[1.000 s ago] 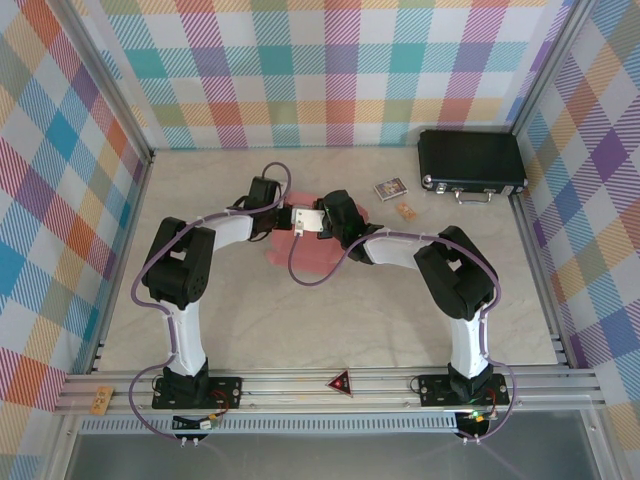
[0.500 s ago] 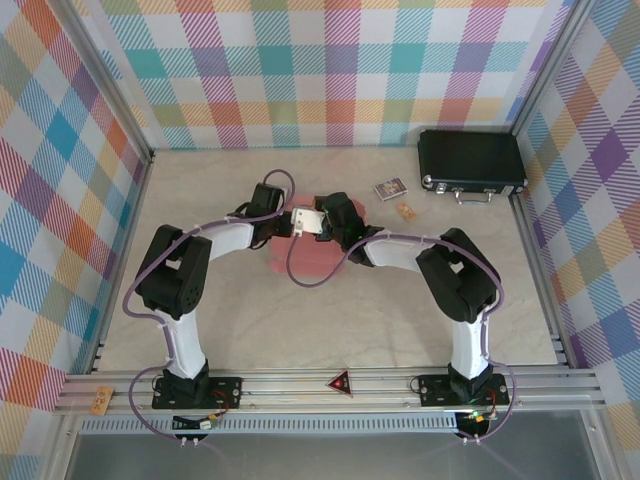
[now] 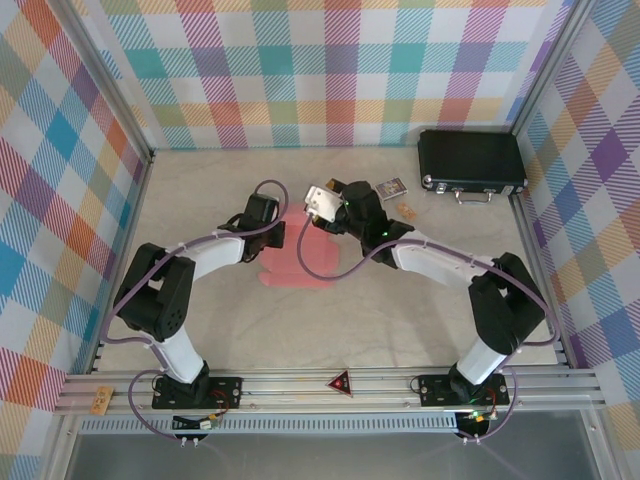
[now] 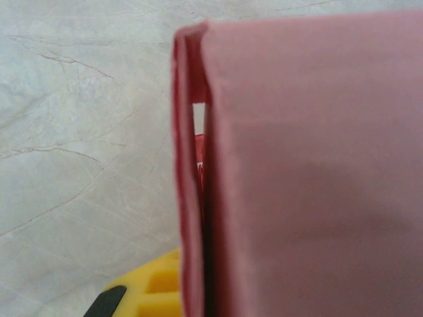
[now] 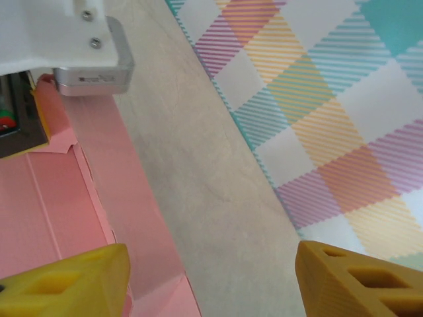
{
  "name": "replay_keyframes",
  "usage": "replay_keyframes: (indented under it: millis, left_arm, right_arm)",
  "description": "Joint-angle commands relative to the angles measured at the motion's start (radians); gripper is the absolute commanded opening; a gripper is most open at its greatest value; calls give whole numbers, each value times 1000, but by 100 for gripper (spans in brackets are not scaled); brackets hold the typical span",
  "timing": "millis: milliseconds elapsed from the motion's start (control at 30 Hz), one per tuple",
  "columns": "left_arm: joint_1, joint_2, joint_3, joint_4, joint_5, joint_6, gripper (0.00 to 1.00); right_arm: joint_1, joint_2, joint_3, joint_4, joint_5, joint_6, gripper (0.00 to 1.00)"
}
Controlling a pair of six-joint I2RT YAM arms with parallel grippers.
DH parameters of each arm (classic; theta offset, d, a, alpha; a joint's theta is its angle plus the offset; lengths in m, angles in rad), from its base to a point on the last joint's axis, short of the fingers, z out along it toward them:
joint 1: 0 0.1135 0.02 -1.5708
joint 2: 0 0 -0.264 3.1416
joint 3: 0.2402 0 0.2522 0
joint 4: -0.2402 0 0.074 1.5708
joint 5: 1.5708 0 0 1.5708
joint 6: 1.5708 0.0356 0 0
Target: Fold the paper box
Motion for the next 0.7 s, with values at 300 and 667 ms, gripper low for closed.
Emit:
replay_keyframes:
  millis: [300,667]
  left_arm:
    - [-11,-58,-76,103,58,28,0]
    - [-11,-28,-52,99,99,31,0]
  right_arm:
    - [-245,-15,53,-302,-81,398,64]
    - [-324,150,149,-420,-237,328,61]
